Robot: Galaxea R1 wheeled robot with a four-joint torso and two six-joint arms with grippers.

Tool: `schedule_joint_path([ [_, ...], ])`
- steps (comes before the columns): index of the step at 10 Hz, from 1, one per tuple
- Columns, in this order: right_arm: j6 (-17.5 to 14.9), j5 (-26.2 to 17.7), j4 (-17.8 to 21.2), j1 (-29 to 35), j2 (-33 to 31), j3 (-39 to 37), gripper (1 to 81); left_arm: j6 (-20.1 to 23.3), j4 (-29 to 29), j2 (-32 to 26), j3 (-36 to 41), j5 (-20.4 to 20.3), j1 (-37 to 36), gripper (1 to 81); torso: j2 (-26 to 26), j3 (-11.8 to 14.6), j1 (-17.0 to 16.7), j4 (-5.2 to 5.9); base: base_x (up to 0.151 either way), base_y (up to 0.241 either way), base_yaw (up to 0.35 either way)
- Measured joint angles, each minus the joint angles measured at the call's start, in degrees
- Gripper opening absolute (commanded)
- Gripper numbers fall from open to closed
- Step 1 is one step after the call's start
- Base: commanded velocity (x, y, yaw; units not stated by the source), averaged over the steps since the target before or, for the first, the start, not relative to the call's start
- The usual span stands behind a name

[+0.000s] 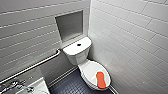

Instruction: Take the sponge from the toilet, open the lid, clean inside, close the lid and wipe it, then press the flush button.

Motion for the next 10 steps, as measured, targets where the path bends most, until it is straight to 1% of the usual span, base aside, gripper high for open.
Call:
schedule_joint_path([
  [1,0.02,-0.17,1.51,2.34,-2.66,2.16,81.1,0.00,-0.02,-0.02,0.00,-0.11,-0.07,81.1,-2.17,-2.03,1.40,0.00,0.000,0.000,0.000],
  [3,0.15,0.22,4.68,6.33,-5.52,3.75,81.1,0.00,-0.05,0.00,0.00,-0.44,-0.07,81.1,-6.32,-5.72,4.07,0.00,0.000,0.000,0.000],
  [6,0.39,-0.44,8.09,9.73,-11.20,4.55,81.1,0.00,0.00,0.20,-0.11,-0.30,-0.07,81.1,-11.67,-7.04,7.52,0.00,0.000,0.000,0.000],
  [7,0.39,-0.57,8.46,10.91,-11.97,4.55,81.1,0.02,0.00,0.52,-0.13,-0.28,0.48,81.1,-13.79,-7.10,8.85,0.00,0.000,0.000,0.000],
  [8,0.44,-0.99,9.36,13.95,-12.82,4.83,81.1,0.05,0.02,0.83,-0.13,-0.22,1.30,81.1,-16.02,-7.12,10.25,0.00,0.000,0.000,0.000],
  [10,0.56,-2.21,10.54,17.25,-14.20,5.22,81.1,0.02,0.02,1.12,-0.16,0.00,3.21,81.1,-20.33,-7.12,12.96,0.00,0.000,0.000,0.000],
])
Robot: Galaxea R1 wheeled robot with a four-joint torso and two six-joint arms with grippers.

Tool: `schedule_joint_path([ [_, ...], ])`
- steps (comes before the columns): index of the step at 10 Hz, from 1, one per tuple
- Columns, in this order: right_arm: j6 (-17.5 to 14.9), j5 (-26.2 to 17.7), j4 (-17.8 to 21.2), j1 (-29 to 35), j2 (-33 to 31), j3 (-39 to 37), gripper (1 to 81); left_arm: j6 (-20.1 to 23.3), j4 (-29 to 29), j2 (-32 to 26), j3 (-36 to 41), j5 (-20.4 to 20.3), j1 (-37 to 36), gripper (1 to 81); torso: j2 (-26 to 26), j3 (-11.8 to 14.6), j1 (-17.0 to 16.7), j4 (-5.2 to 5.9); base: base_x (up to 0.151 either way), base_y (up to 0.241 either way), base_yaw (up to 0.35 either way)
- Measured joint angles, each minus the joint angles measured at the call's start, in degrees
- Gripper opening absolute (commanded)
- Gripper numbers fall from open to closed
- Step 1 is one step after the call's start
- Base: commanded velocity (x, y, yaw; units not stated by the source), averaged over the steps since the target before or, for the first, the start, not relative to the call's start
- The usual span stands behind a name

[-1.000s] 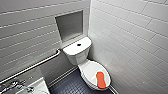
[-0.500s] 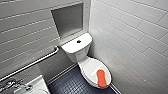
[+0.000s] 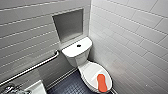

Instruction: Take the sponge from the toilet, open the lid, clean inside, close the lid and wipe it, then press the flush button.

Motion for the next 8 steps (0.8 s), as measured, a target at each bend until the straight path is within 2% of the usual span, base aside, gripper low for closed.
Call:
schedule_joint_path([
  [5,0.71,-4.40,1.39,8.13,-4.07,1.95,81.1,0.02,-0.02,3.82,-4.38,0.02,0.71,81.1,-10.95,-0.07,6.84,0.00,0.000,0.000,0.000],
  [7,0.85,-6.52,1.39,11.85,-4.11,2.08,81.1,0.05,-0.05,3.86,-5.13,-0.06,1.27,81.1,-14.86,-1.64,9.22,0.00,0.000,0.000,0.000],
  [8,0.85,-6.77,1.38,12.63,-3.91,2.10,81.1,0.07,-0.05,4.17,-5.13,-0.06,1.43,81.1,-16.55,-3.30,10.30,0.00,0.000,0.000,0.000],
])
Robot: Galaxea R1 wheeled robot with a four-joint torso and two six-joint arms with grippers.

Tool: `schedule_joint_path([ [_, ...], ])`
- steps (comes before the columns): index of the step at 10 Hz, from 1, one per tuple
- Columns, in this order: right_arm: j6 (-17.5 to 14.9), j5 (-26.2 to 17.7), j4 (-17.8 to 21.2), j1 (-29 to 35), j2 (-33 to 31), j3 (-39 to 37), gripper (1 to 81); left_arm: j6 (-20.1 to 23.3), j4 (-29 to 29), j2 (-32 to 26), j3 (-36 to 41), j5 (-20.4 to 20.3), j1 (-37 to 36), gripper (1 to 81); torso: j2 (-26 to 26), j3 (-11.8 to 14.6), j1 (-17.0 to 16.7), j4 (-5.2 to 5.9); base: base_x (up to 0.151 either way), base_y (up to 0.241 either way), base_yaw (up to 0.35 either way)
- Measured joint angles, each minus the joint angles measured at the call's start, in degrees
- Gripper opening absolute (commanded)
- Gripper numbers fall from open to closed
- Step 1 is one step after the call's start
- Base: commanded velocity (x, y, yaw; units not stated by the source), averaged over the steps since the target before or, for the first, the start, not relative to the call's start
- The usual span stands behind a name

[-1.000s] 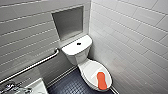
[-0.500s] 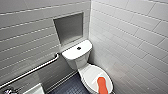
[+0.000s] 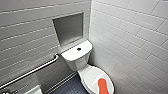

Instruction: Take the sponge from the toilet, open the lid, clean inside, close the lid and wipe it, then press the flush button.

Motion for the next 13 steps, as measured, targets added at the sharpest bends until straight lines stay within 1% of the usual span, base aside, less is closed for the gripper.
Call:
schedule_joint_path([
  [2,0.00,-1.60,0.00,3.69,1.93,-0.28,81.1,0.04,0.02,0.55,0.04,0.01,0.83,81.1,-4.02,-3.78,2.56,0.00,0.000,0.000,0.000],
  [5,0.02,-4.85,-0.02,8.85,2.18,-2.29,81.1,0.11,0.02,0.61,0.04,-0.10,1.27,81.1,-10.42,-9.62,6.67,0.00,0.000,0.000,0.000],
  [7,0.02,-7.23,-0.02,10.28,3.45,-4.23,81.1,0.12,0.05,0.74,0.04,-0.40,1.05,81.1,-14.20,-10.84,9.07,0.00,0.000,0.000,0.000],
  [10,0.07,-10.47,-0.13,11.79,5.44,-7.89,81.1,0.12,0.02,0.79,0.01,-0.38,1.11,81.1,-20.44,-11.24,12.98,0.00,0.000,0.000,0.000],
  [11,0.09,-10.47,-0.11,12.09,6.17,-8.39,81.1,0.12,0.05,0.85,-0.07,-0.38,1.11,81.1,-22.53,-11.41,14.27,0.00,0.000,0.000,0.000],
  [12,0.09,-10.50,-0.11,12.12,6.67,-8.97,81.1,0.12,0.05,0.91,-0.07,-0.40,1.08,81.1,-24.28,-12.14,15.39,0.00,0.000,0.000,0.000],
  [13,0.09,-10.64,-0.11,12.12,6.80,-9.37,81.1,0.12,0.05,0.94,-0.07,-0.35,1.16,81.1,-26.14,-13.42,16.55,0.00,0.000,0.000,0.000],
])
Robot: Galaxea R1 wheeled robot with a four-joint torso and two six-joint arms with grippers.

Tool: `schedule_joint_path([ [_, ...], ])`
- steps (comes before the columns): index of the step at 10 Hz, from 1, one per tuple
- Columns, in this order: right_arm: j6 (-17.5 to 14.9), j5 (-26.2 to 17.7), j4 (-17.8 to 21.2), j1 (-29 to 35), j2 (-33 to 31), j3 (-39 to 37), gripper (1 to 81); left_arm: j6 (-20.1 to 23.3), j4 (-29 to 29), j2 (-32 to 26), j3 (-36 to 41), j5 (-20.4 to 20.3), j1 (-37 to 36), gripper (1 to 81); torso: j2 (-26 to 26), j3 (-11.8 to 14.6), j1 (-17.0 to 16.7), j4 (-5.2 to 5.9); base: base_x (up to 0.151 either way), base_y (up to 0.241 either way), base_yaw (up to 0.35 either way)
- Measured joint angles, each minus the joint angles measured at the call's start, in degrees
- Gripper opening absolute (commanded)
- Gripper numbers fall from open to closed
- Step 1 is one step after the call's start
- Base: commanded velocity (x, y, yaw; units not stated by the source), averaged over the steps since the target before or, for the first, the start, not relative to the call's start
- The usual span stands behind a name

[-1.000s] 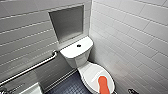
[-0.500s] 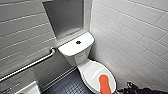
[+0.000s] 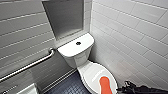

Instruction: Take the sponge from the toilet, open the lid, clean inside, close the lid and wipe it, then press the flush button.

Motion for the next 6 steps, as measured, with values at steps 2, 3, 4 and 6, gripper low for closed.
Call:
schedule_joint_path([
  [2,0.02,0.02,0.00,0.67,1.24,-0.34,81.1,0.00,-0.02,0.00,-0.01,-0.02,-0.05,81.1,-4.22,-3.45,2.65,0.00,0.000,0.000,0.000],
  [3,0.02,0.05,0.00,1.05,2.16,-0.33,81.1,0.00,-0.02,0.00,-0.01,-0.05,-0.07,81.1,-6.34,-5.29,4.00,0.00,0.000,0.000,0.000],
  [4,0.38,0.09,0.00,1.19,2.51,-0.34,81.1,0.00,-0.02,-0.02,-0.01,-0.02,-0.18,81.1,-7.37,-6.31,4.77,0.02,0.000,0.000,0.000],
  [6,1.34,0.09,0.01,2.57,2.43,-0.45,81.1,0.00,-0.02,0.00,-0.01,-0.09,-0.22,81.1,-8.11,-7.01,5.31,0.02,0.000,0.000,0.000],
])
